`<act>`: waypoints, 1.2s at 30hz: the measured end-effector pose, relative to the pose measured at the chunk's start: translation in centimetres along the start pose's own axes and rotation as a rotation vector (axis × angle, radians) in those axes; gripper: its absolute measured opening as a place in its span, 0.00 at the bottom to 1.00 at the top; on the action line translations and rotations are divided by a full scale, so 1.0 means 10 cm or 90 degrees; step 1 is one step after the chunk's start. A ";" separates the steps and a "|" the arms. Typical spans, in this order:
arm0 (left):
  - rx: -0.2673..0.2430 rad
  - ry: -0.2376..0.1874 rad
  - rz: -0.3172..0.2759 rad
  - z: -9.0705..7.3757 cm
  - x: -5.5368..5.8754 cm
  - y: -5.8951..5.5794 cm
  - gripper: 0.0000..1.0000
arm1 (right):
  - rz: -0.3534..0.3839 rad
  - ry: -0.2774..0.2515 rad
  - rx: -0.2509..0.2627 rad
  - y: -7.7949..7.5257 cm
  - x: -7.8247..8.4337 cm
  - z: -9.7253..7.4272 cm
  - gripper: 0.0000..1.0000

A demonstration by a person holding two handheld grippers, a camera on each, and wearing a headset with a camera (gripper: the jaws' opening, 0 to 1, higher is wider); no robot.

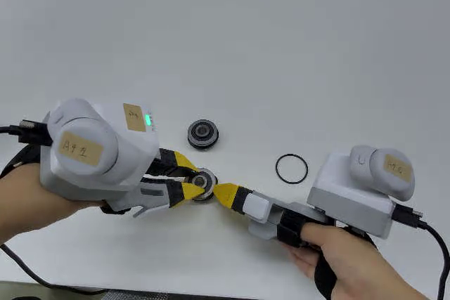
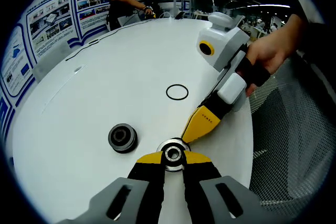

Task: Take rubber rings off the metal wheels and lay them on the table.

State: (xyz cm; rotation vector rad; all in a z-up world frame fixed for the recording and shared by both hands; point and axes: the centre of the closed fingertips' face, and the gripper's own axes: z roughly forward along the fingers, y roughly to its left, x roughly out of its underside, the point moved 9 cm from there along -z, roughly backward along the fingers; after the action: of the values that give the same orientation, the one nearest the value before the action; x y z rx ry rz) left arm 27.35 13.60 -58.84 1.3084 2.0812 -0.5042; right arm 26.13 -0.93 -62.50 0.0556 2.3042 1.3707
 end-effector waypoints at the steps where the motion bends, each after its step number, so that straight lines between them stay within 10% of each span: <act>1: 0.000 0.000 0.000 0.00 0.00 0.00 0.13 | -0.001 0.000 0.001 0.00 0.00 0.00 0.01; 36: -0.015 0.001 -0.005 -0.01 0.00 -0.02 0.12 | -0.120 0.024 0.023 0.11 -0.04 0.05 0.00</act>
State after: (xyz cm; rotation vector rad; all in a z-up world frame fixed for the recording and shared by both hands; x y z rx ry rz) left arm 27.13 13.49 -58.77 1.2887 2.0881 -0.4808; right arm 26.51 -0.08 -61.59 -0.1730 2.2989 1.2447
